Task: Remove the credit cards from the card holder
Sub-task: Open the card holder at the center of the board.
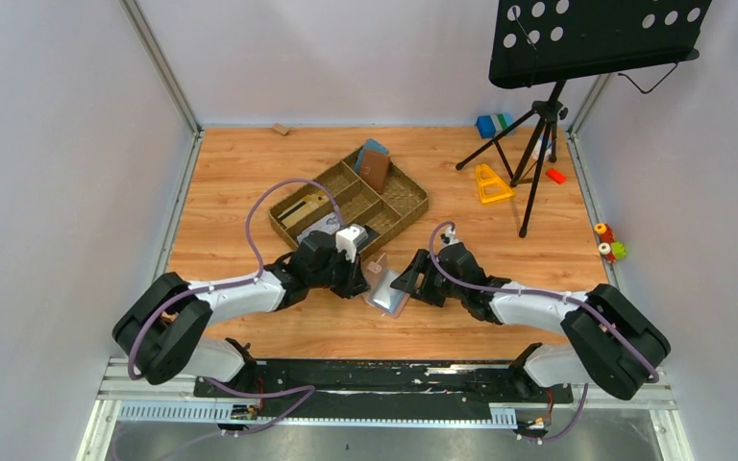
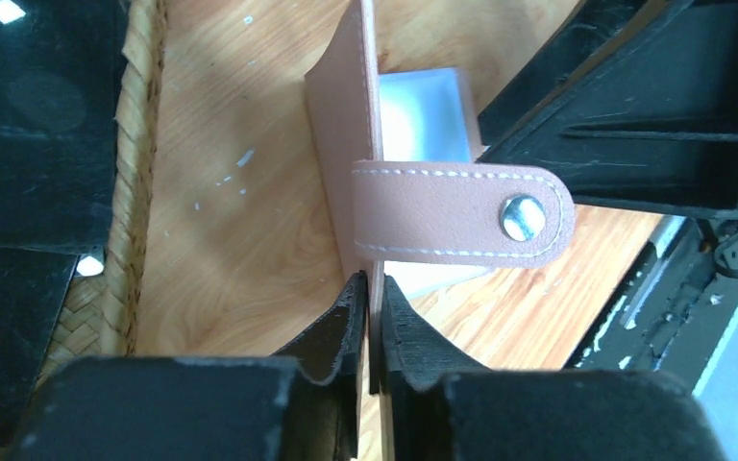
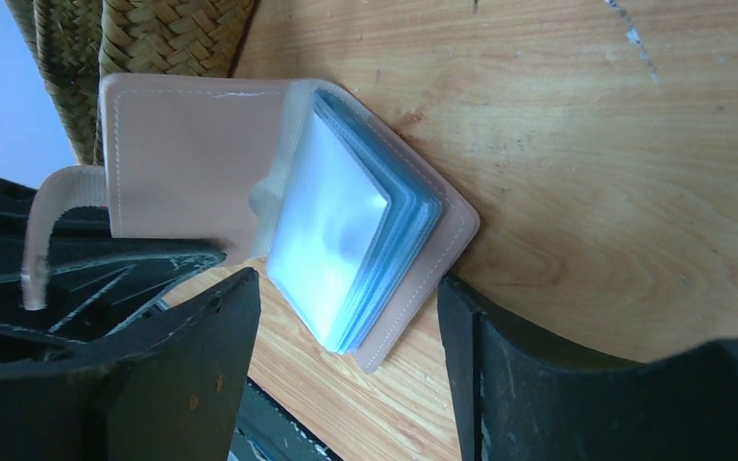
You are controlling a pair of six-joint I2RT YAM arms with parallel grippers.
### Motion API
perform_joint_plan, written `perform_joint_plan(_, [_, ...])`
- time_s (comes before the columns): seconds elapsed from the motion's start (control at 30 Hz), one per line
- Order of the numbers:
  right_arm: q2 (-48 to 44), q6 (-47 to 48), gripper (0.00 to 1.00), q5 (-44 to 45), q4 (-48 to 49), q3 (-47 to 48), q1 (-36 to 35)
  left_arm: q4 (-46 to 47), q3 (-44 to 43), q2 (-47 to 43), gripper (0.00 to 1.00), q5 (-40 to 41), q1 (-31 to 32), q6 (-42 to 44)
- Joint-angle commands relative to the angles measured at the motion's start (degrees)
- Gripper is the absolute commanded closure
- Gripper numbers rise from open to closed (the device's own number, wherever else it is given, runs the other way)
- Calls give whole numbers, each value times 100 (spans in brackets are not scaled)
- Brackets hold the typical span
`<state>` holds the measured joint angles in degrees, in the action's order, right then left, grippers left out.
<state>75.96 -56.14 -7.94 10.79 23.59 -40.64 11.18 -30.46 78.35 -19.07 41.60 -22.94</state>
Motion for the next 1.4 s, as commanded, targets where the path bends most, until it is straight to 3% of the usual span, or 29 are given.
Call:
perform_joint_plan(0.0, [285,-256,33,-125,395,77,21,-181,-244,265,79,291,2,114])
perform_joint_plan(0.13, [446,-266,35,-285,602,90,21,-265,-366,518,57,272,1,137])
perform_joint_plan(0.27, [415,-234,36,-335,720,30,15,-409,-474,779,52,365,1,137])
perform_joint_plan(0.33, [318,-226,37,-357,915,-77,14,-582,-616,1003,57,358,-3,131])
perform_joint_plan(0.47, [125,-311,37,-355,1359,-329,21,-508,-729,1292,88,74,-3,44])
perform_joint_plan(0.57, [-20,-299,37,-248,1168,-347,17,-345,-648,1209,100,44,-10,-22])
perform_joint_plan(0.7, [-285,-344,37,17,846,-383,20,-120,-471,1031,100,-180,-194,-165])
perform_joint_plan(0.9, [-528,-594,37,351,823,-587,14,972,41,664,100,-1392,-748,-684])
perform_joint_plan(1.37, [84,-386,42,-307,1896,-691,10,1576,591,-671,100,-1494,-868,-947])
